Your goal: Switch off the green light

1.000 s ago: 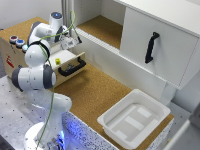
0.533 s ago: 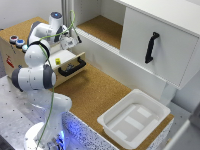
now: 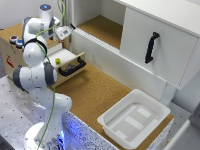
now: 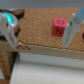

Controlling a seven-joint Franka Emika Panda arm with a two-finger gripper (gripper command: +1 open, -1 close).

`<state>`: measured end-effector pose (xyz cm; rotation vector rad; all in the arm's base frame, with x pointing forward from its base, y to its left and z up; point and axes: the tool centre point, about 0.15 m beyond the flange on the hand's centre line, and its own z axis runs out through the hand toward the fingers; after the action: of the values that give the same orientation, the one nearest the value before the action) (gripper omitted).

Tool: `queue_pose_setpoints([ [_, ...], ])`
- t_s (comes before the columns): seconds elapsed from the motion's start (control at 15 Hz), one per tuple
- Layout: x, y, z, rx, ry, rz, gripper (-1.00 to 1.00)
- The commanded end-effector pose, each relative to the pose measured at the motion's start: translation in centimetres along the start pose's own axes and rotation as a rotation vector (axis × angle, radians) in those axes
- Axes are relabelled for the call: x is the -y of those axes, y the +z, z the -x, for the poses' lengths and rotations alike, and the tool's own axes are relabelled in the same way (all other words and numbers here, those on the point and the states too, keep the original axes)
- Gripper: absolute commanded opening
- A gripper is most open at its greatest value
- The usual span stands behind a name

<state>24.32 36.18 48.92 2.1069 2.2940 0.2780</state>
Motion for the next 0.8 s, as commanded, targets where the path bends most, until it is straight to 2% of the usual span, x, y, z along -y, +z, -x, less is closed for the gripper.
queue_pose_setpoints([
  [0.0,4.3,-2.6,-5.8,0.108,0.017,-0.223,1.0],
  [0.33,9.0,-3.1,-9.2,0.125,0.121,-0.184,1.0],
  [0.53,10.4,-2.3,-9.4,0.099,0.159,-0.169,1.0],
  [0.6,10.5,-2.2,-9.4,0.082,0.153,-0.159,-1.0],
  [0.73,10.5,-1.7,-9.5,0.055,0.137,-0.142,-1.0],
])
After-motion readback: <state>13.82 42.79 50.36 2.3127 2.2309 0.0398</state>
